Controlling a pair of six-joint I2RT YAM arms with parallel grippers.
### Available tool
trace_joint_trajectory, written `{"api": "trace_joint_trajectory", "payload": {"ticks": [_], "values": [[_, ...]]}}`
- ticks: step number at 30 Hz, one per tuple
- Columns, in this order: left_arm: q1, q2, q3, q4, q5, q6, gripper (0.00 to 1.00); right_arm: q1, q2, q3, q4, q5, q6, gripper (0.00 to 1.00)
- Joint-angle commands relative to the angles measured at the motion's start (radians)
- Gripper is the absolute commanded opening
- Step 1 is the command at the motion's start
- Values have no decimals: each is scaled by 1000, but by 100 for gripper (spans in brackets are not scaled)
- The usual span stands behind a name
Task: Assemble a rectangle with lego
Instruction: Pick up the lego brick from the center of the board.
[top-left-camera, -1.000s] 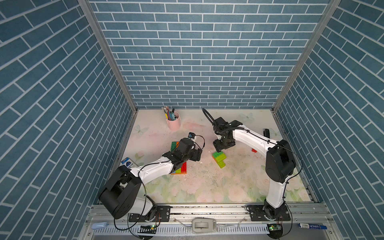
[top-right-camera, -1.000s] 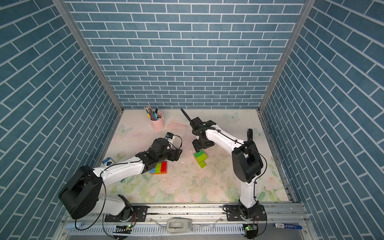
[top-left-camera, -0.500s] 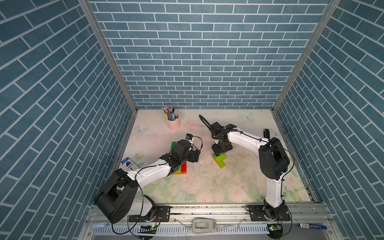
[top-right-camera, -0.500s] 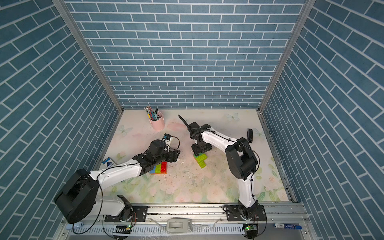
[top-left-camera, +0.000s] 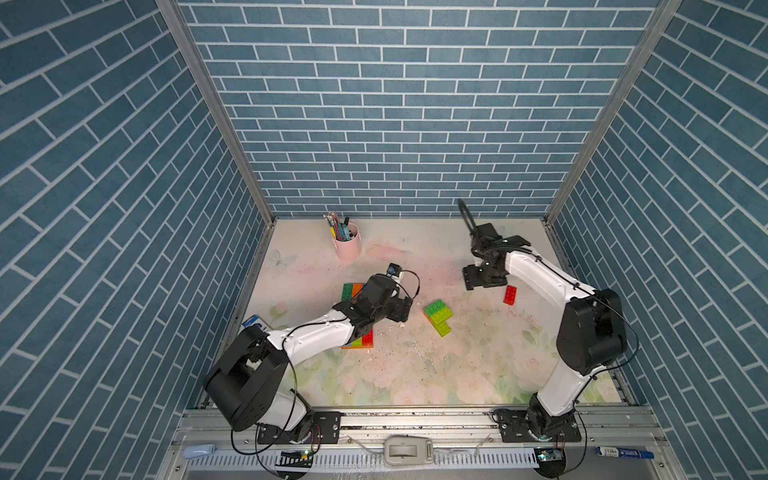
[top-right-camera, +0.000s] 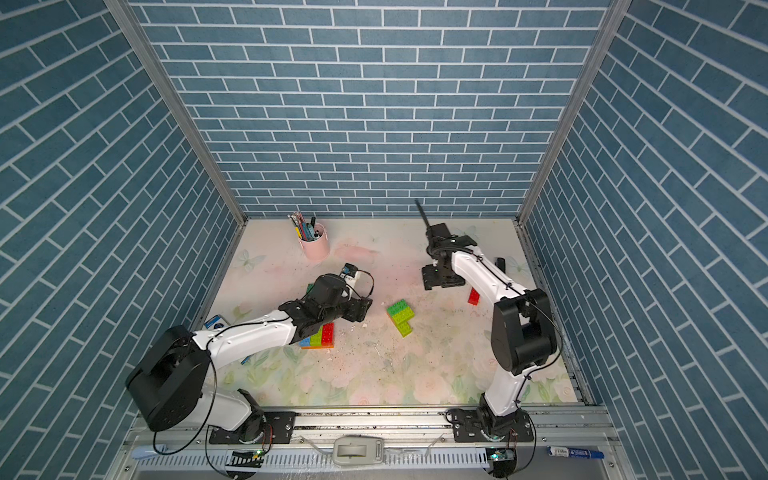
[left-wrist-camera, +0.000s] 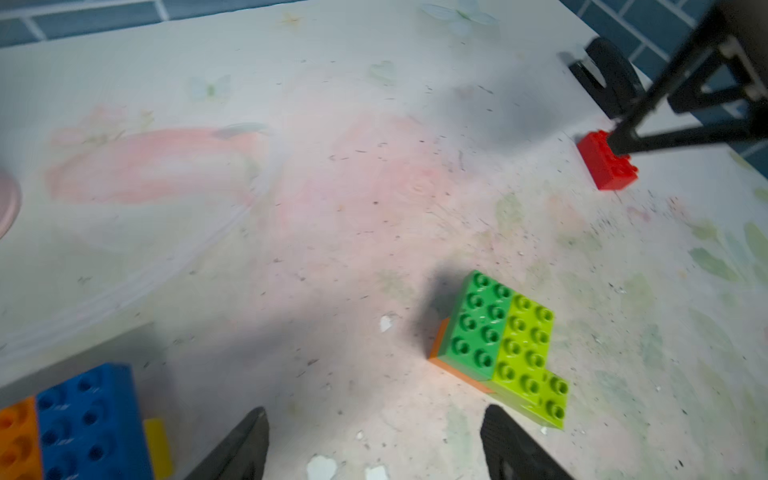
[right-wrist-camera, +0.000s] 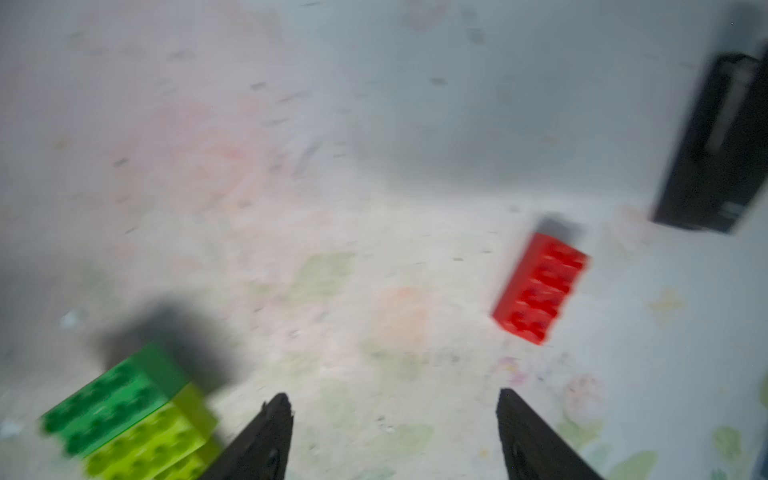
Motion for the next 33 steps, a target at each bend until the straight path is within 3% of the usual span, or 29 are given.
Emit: {"api": "trace_joint_trajectory", "payload": {"ticks": [1, 5, 9, 16, 21, 27, 30, 33], "values": [[-93, 69, 80, -61, -24, 76, 83, -111, -26, -73, 50, 75, 116, 80], [-142, 132, 141, -60, 12, 57, 83, -215, 52, -91, 101, 19, 147, 80], [-153, 130, 140, -51, 13, 49, 83, -244, 113, -106, 183, -90, 163, 77], [-151, 103, 115, -62, -12, 63, 83, -236, 175, -141, 286, -268, 254, 67], [-151, 101, 106, -56, -13, 61, 83, -162, 200, -128, 302, -346, 305, 64], [-149, 91, 92, -59, -39, 63, 84, -112, 163, -96, 205, -330, 277, 68], [-131, 98, 88, -34, -15, 55, 86, -118, 108, -83, 100, -199, 147, 75], [-98, 138, 120, 1, 80, 33, 90, -123, 94, -53, 38, -83, -2, 83]]}}
